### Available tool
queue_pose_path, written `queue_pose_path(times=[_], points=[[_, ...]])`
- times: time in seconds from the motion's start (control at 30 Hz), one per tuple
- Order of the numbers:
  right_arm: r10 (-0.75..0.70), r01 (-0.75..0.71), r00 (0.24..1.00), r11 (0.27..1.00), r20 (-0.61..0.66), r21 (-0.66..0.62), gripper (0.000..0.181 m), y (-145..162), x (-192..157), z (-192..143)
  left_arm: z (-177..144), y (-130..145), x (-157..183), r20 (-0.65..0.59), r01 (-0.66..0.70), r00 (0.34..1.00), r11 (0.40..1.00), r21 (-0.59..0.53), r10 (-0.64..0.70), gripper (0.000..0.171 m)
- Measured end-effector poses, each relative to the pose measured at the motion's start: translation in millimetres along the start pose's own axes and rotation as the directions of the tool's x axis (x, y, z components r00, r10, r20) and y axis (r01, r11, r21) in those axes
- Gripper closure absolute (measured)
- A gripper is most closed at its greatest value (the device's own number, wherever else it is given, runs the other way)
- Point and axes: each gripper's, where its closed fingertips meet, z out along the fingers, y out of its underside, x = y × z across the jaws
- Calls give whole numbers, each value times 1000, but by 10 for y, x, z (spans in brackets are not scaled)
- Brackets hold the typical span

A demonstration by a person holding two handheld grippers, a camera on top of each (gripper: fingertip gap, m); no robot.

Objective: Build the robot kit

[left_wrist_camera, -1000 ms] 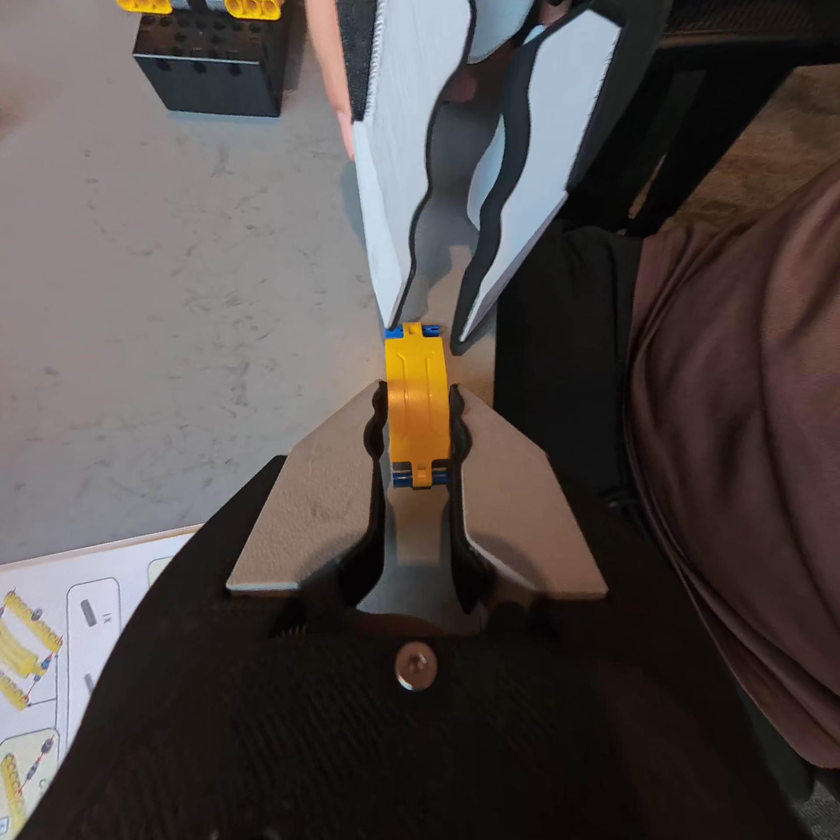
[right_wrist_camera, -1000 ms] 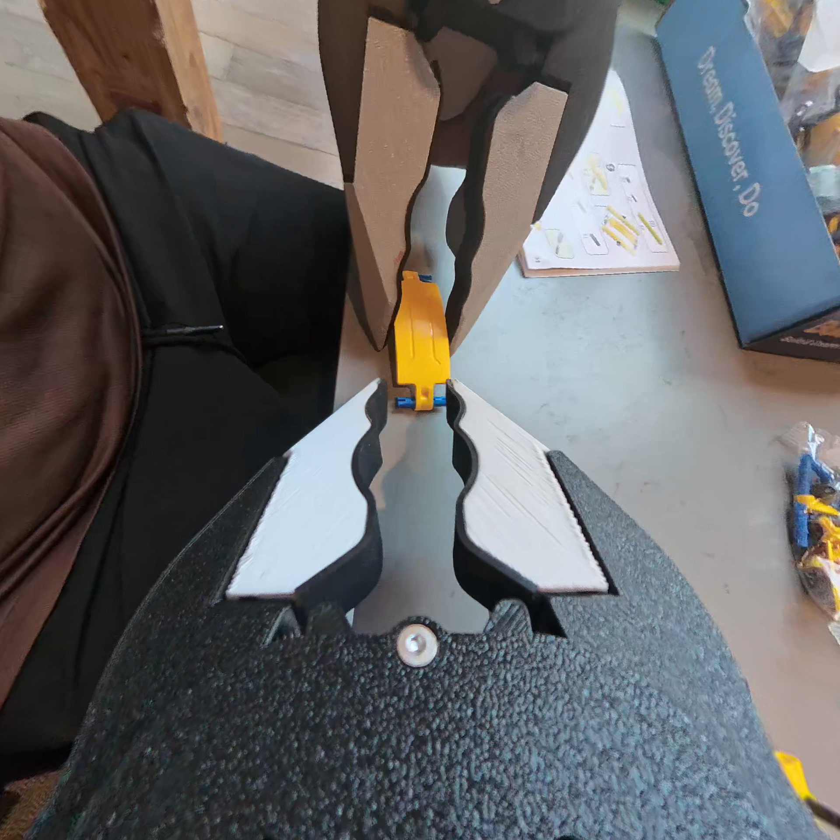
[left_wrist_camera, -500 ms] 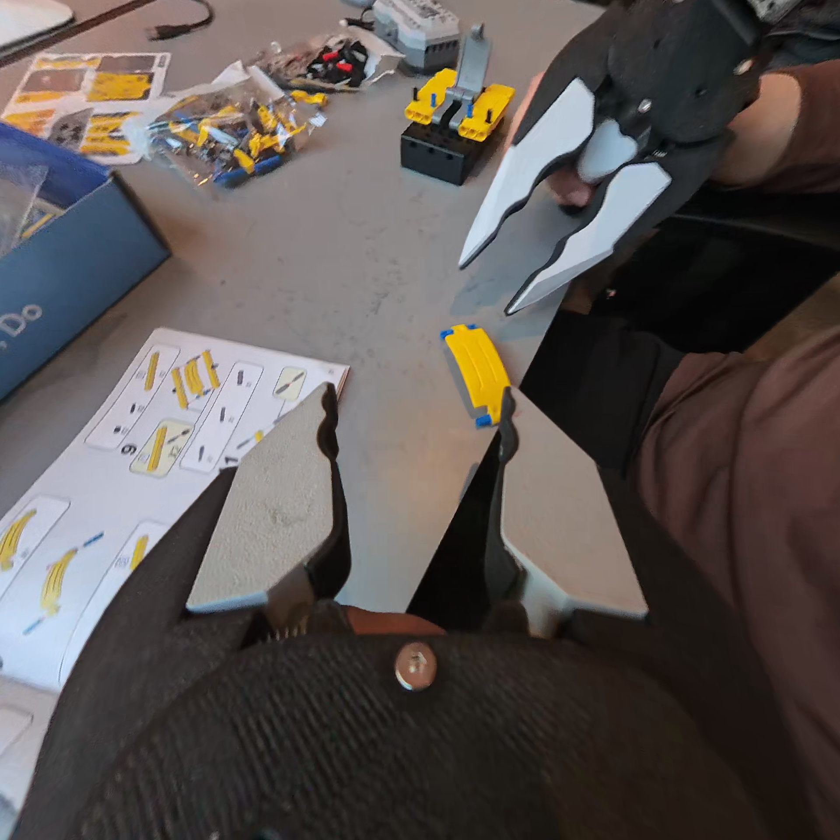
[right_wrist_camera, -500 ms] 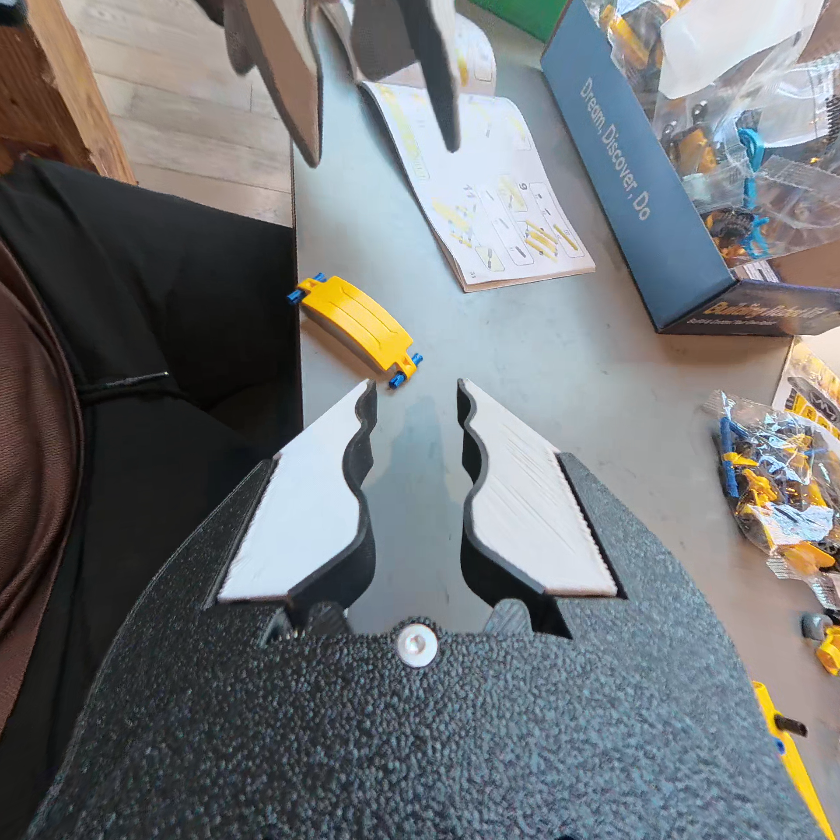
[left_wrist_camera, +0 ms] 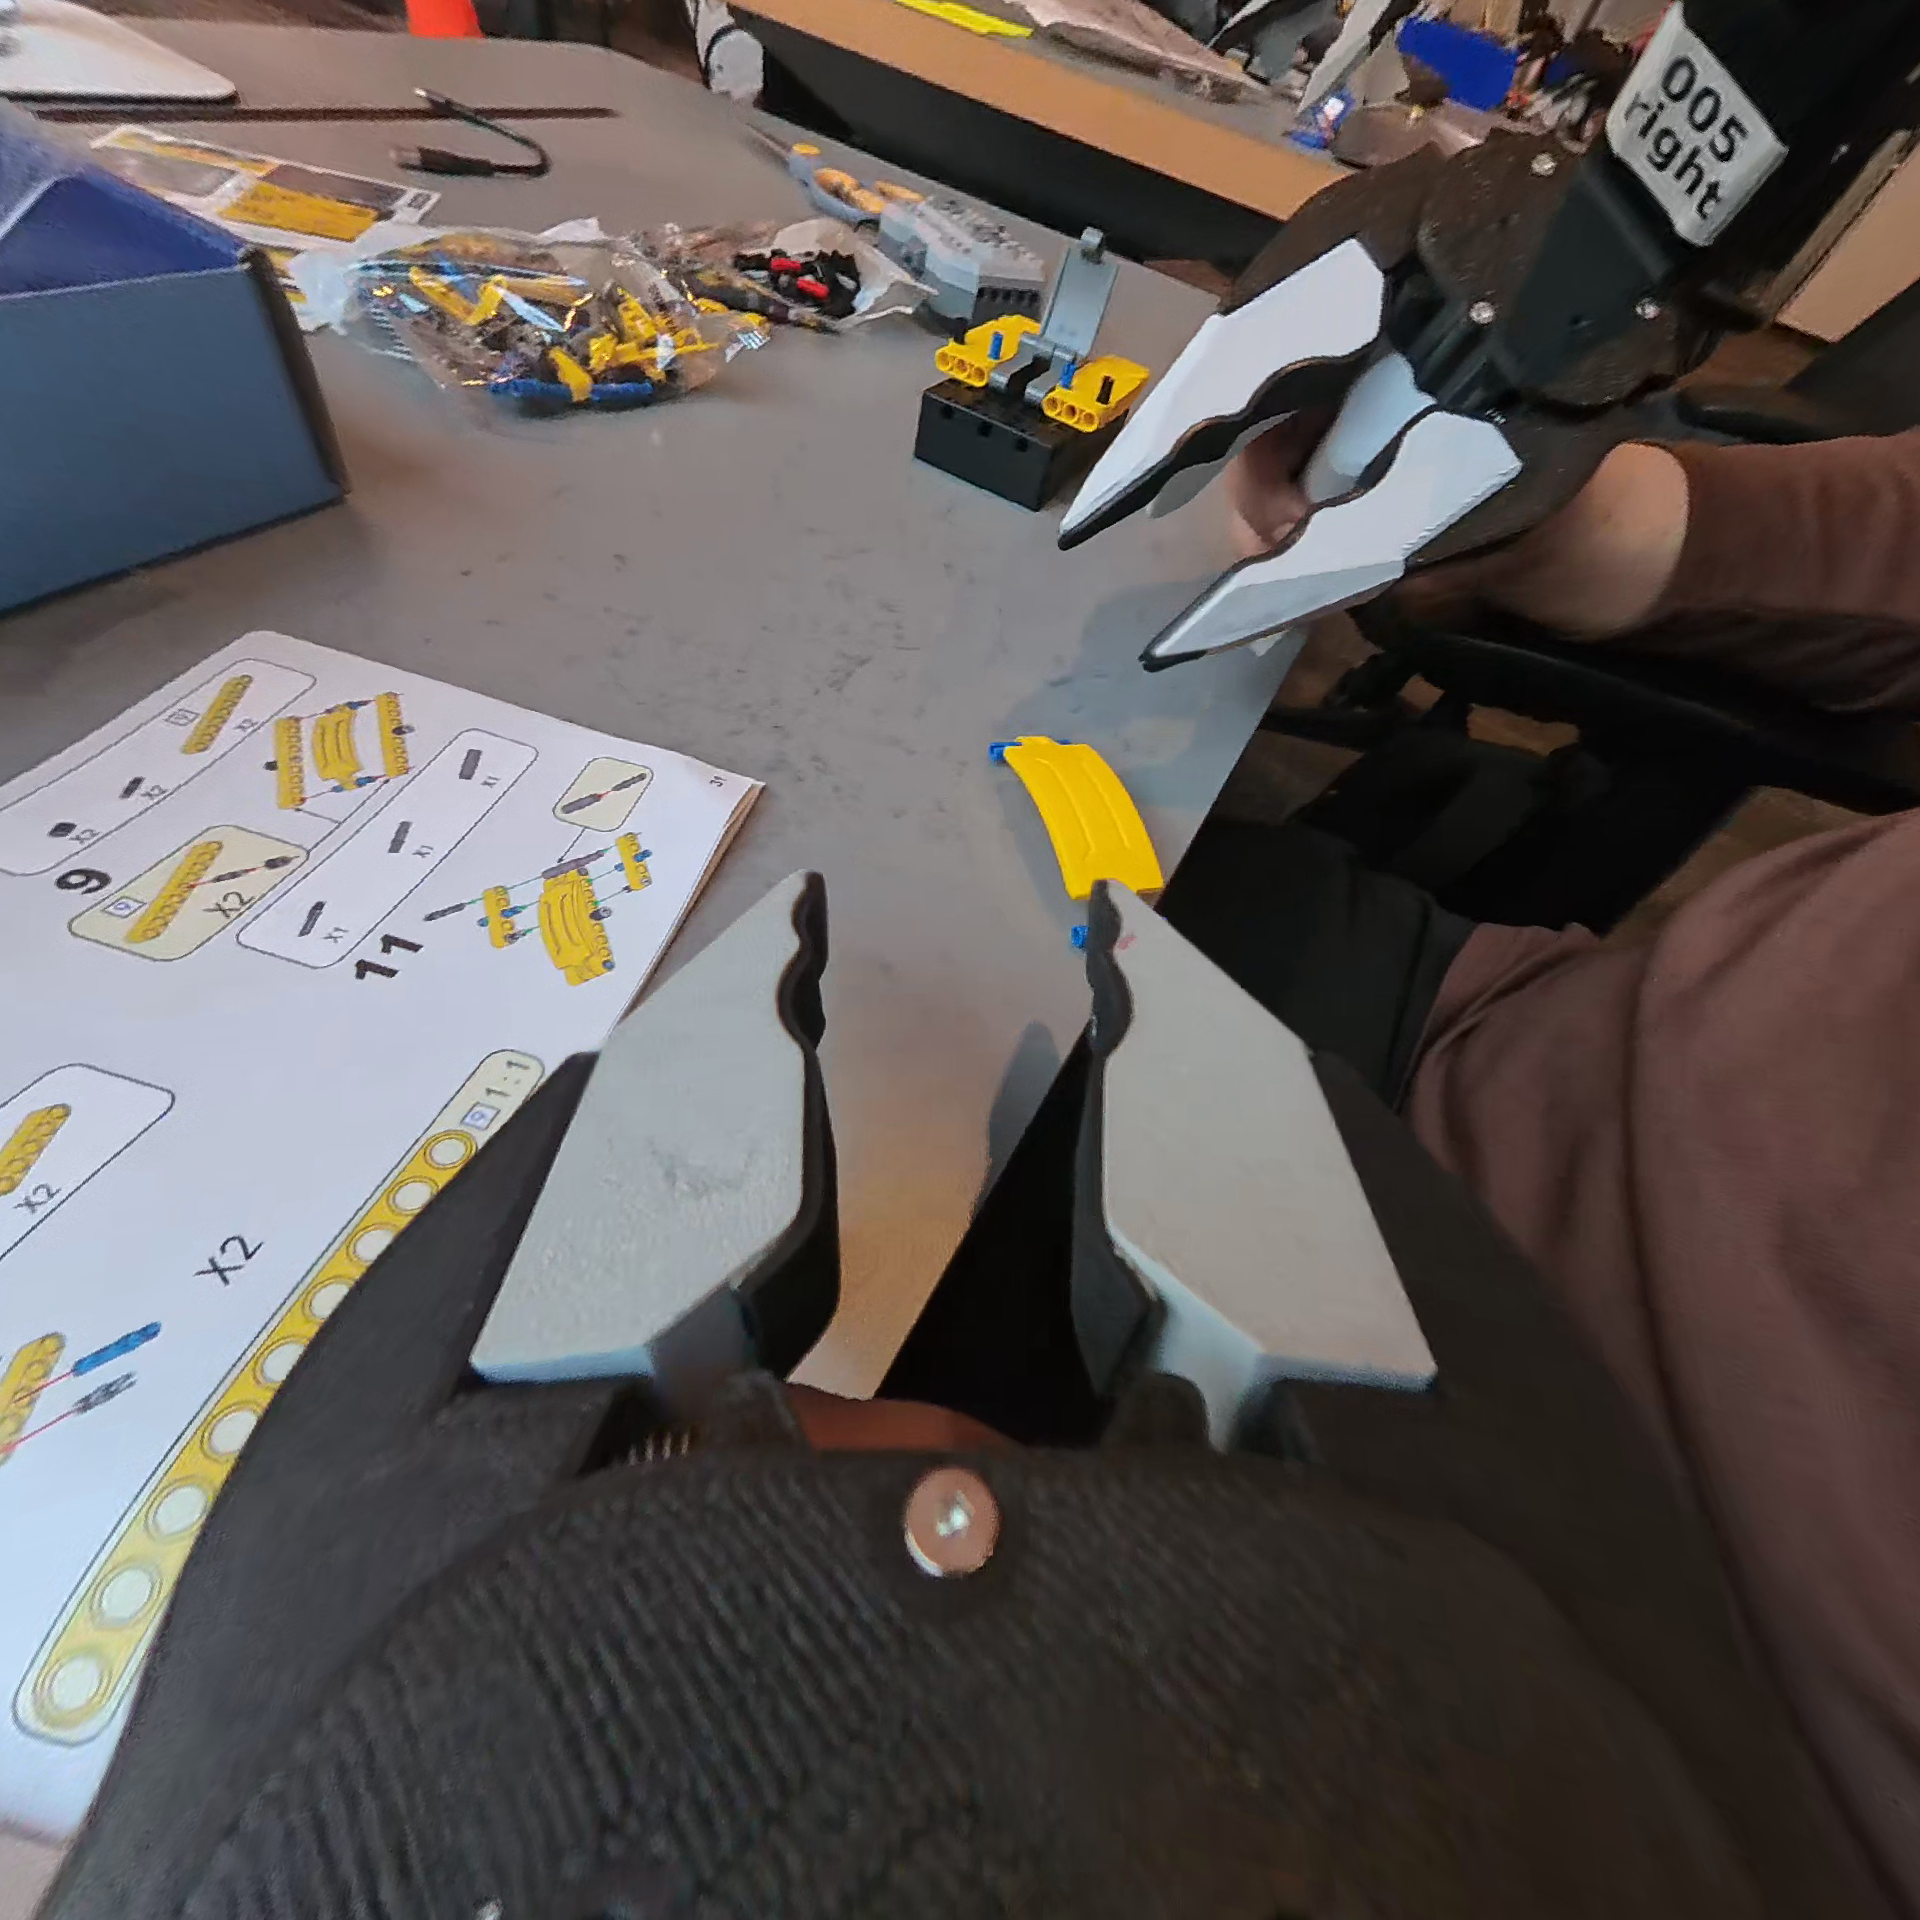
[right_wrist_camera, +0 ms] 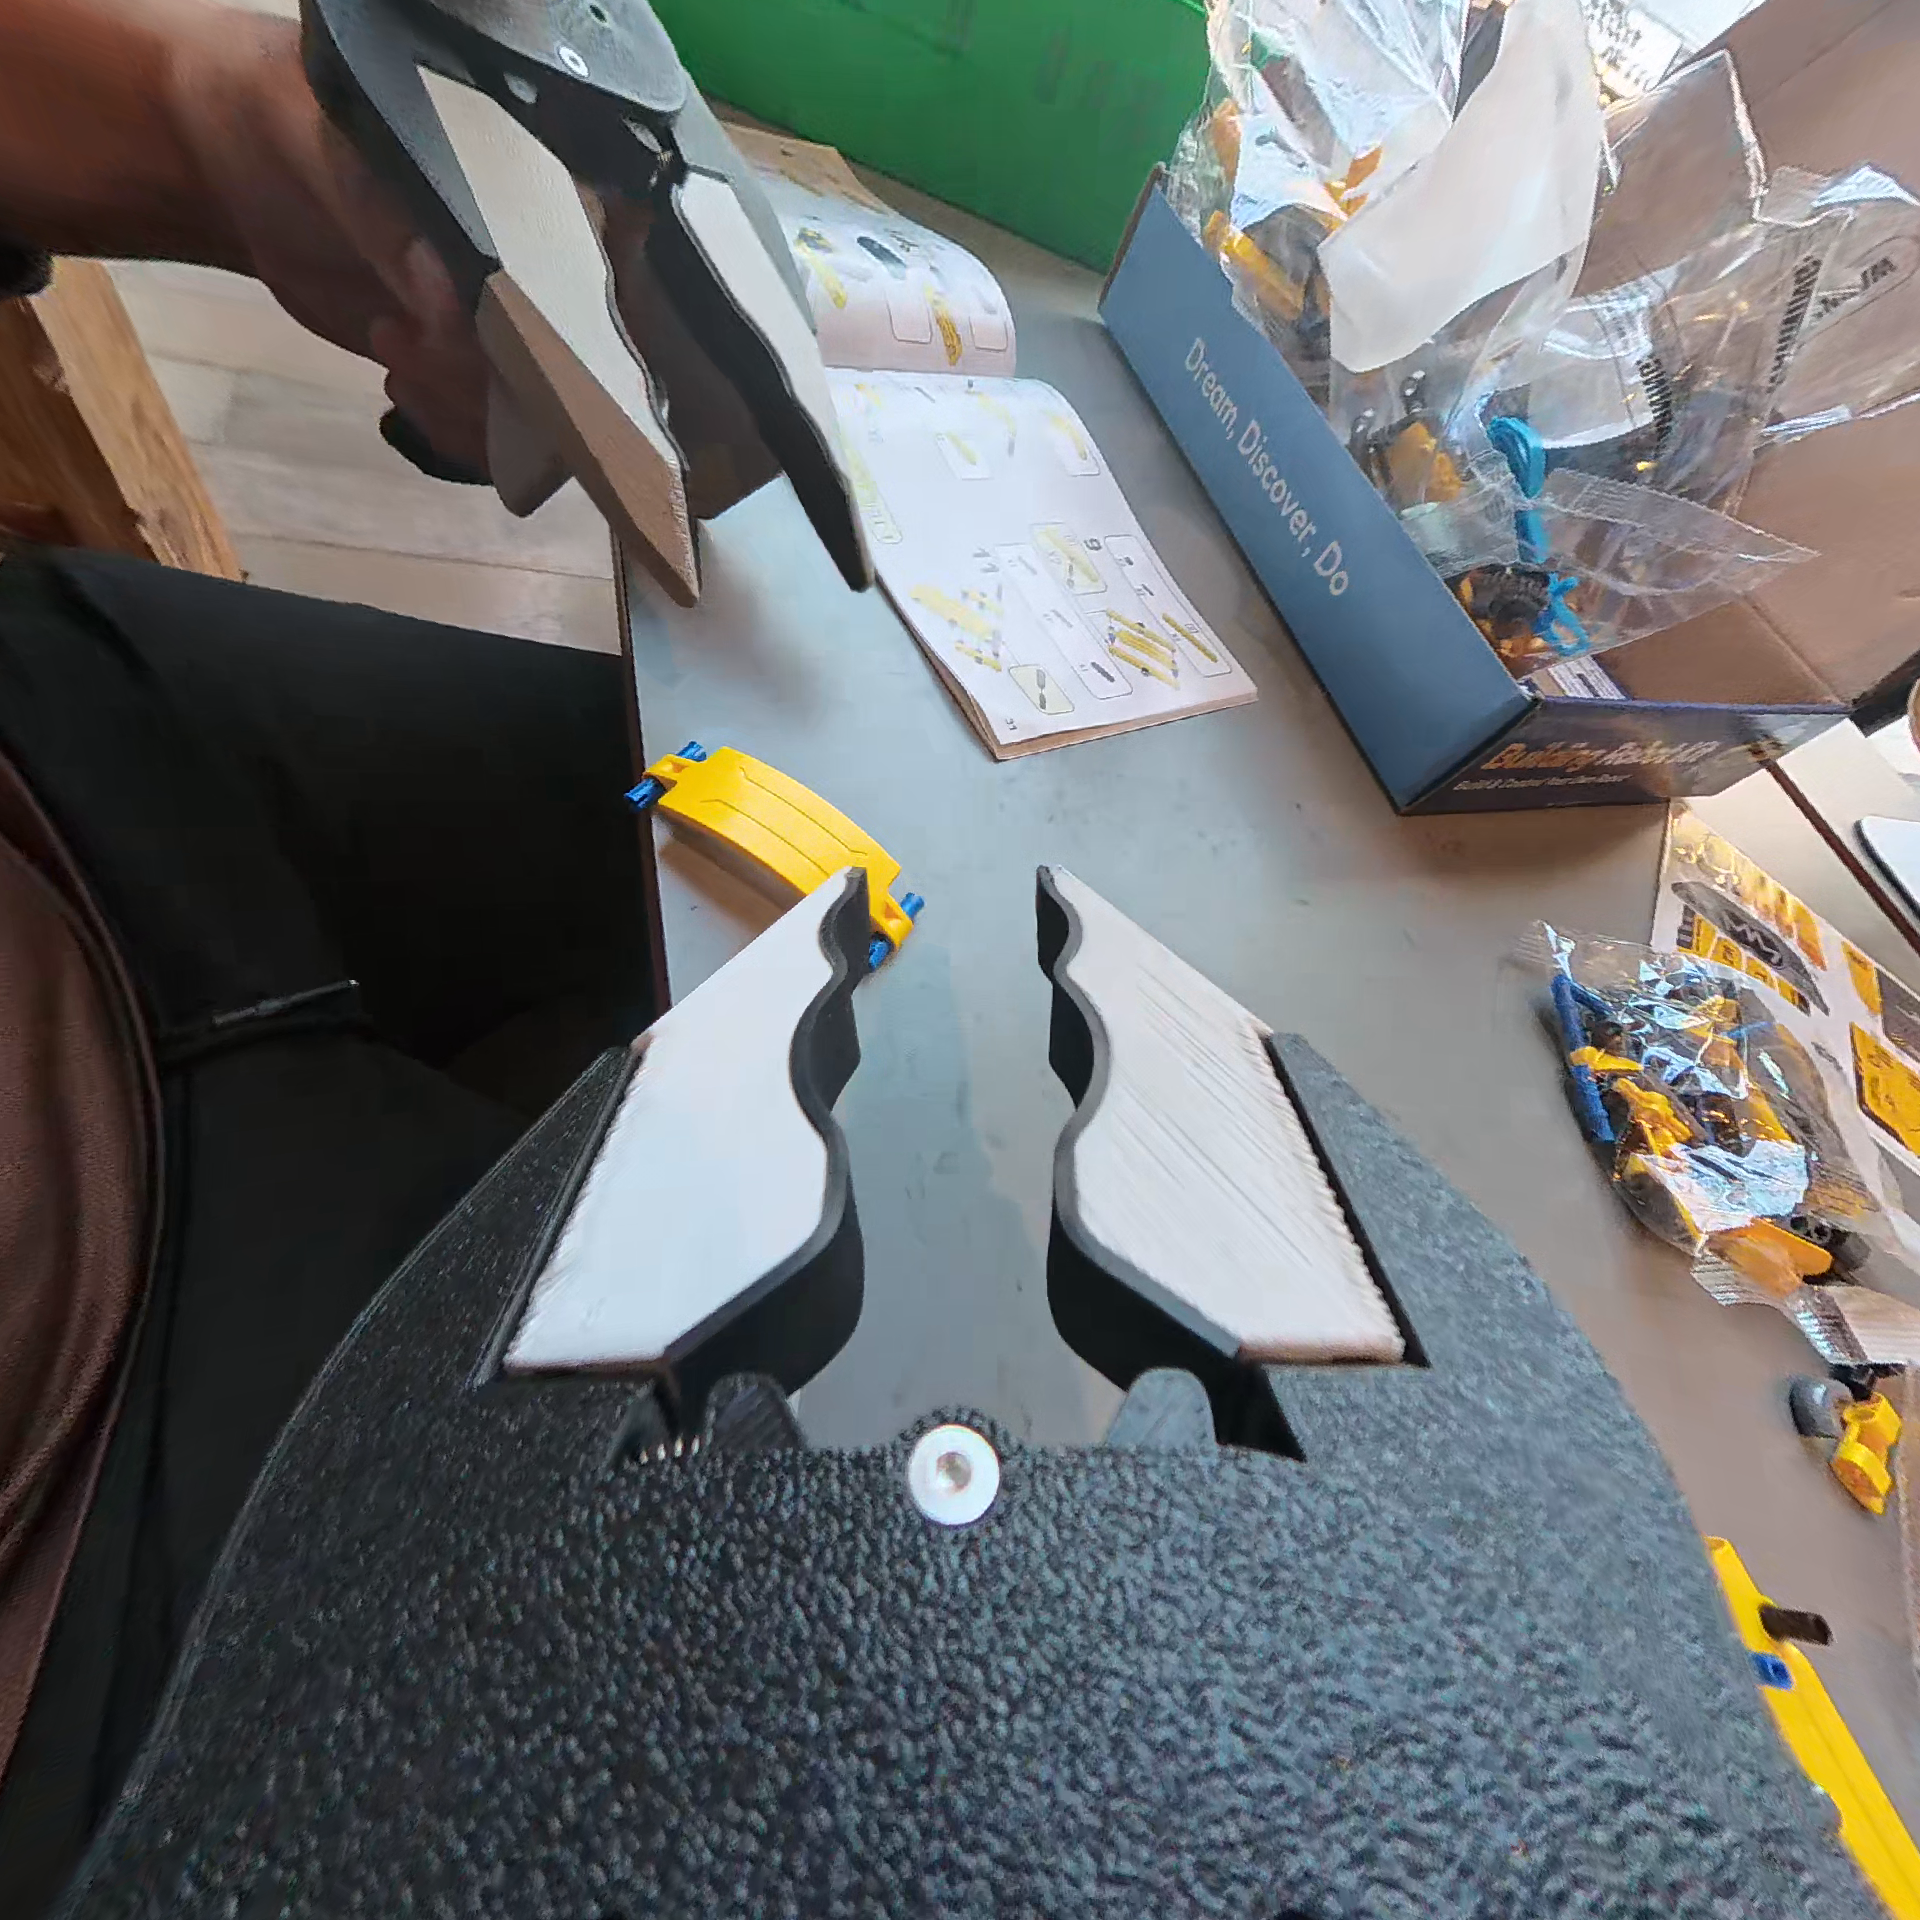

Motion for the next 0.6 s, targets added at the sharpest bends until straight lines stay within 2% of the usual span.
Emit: queue_pose_path(times=[0.2, 0.4, 0.6], points=[[30, -31, 999, 999, 24, 30, 152, -32, 16, -23, 17, -15, 127, -63, -45, 997, 999, 22, 46, 120], [-68, 69, 996, 997, 60, -20, 140, 7, -148, 62, 70, -30, 308, -128, -104, 986, 993, 51, 110, 120], [-119, 120, 990, 993, 82, -15, 139, -85, -273, 202, 69, -46, 394, -166, -125, 977, 989, 77, 137, 120]])
